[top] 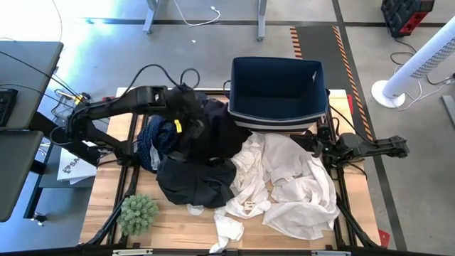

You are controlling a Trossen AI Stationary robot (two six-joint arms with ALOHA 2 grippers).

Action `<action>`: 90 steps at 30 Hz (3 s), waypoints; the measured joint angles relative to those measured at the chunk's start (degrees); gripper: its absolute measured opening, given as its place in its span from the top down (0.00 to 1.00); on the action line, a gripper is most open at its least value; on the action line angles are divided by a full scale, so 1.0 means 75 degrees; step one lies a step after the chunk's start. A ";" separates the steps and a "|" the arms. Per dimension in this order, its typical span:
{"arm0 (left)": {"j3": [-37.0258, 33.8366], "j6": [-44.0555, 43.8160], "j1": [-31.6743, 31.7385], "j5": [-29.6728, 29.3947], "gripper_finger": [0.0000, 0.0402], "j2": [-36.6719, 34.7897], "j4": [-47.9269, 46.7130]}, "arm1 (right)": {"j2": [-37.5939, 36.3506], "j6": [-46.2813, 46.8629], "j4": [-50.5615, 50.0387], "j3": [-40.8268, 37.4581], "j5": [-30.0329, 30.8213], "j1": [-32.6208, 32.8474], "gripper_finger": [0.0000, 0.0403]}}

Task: Sort clothes
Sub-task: Put the black shirt into the blue laundry organizer

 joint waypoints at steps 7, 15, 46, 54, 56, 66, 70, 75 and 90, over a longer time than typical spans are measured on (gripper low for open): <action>-0.1185 0.0545 -0.0006 0.0149 0.21 0.1145 0.1237 | 0.0000 0.0043 -0.0050 0.0003 -0.0004 0.0000 0.85; -0.1886 0.0483 -0.0040 -0.0240 0.35 0.2866 0.2508 | 0.0000 0.0473 0.0005 0.0009 0.0026 0.0000 0.85; 0.5662 0.1338 0.1203 0.0467 0.92 0.1066 0.2981 | 0.0000 -0.0006 0.1259 0.0017 0.1221 0.0000 0.85; 0.6503 0.2417 0.1991 0.0960 0.92 0.2448 0.7727 | 0.0000 -0.0002 0.1253 0.0017 0.1221 0.0003 0.85; 0.6501 0.2102 0.2101 0.1261 0.92 0.2860 0.8335 | 0.0000 0.0006 0.1253 0.0020 0.1221 0.0002 0.85; 0.6483 0.0205 0.2024 0.2156 0.92 0.4734 1.0133 | 0.0000 -0.0003 0.1247 0.0017 0.1216 0.0000 0.85; 0.6555 -0.0167 0.2040 0.2028 0.92 0.4933 1.0962 | 0.0000 -0.0003 0.1240 0.0017 0.1215 0.0000 0.85; 0.6763 0.0258 0.2059 0.1707 0.92 0.4828 1.1857 | 0.0000 -0.0006 0.1217 0.0017 0.1212 0.0000 0.85; 0.6771 -0.0266 0.1791 0.1343 0.92 0.4964 1.3969 | -0.0003 0.0052 0.1097 0.0020 0.1204 0.0001 0.85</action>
